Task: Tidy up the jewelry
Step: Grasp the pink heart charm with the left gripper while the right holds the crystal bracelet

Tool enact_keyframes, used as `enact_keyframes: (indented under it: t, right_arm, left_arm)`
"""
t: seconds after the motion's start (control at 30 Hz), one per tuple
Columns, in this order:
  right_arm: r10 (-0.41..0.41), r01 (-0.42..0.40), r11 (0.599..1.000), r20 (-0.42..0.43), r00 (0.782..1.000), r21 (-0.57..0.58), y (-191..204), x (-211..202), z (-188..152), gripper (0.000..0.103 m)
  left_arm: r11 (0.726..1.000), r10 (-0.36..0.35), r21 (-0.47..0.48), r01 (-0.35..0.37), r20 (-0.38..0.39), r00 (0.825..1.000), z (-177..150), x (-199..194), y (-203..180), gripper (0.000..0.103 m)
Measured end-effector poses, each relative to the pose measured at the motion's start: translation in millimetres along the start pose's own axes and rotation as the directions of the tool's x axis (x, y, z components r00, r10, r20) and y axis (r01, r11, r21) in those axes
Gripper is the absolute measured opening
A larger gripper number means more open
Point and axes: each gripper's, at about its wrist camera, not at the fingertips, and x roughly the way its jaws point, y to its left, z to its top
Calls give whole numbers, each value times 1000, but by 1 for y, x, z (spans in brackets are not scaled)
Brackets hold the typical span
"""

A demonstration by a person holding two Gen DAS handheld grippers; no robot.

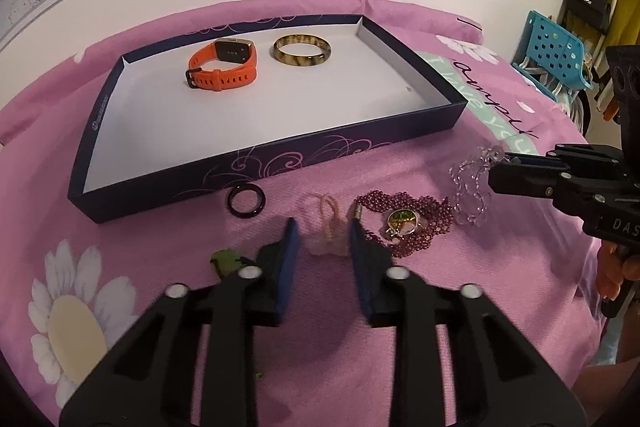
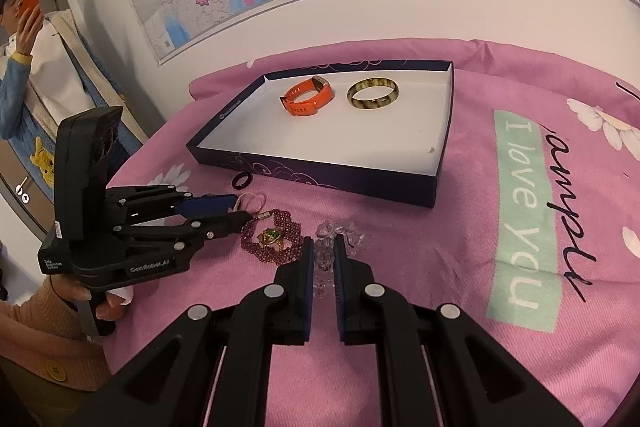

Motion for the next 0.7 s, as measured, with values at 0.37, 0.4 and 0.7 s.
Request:
enact_keyframes:
  t: [0.37, 0.4, 0.7]
  right_arm:
    - [13, -12, 1000, 39, 999, -24, 7, -11, 12, 8]
    - [16, -14, 999, 43, 999, -28, 9, -13, 14, 8]
    - [30, -25, 998, 75, 997, -62, 19, -21, 28, 8]
  left_arm:
    - [999, -34, -28, 35, 33, 999, -6, -18, 1, 21]
    - [999, -34, -31, 35, 38, 999, -6, -21, 1, 21]
    - [998, -28, -46, 33, 106, 994, 0, -53, 8, 21]
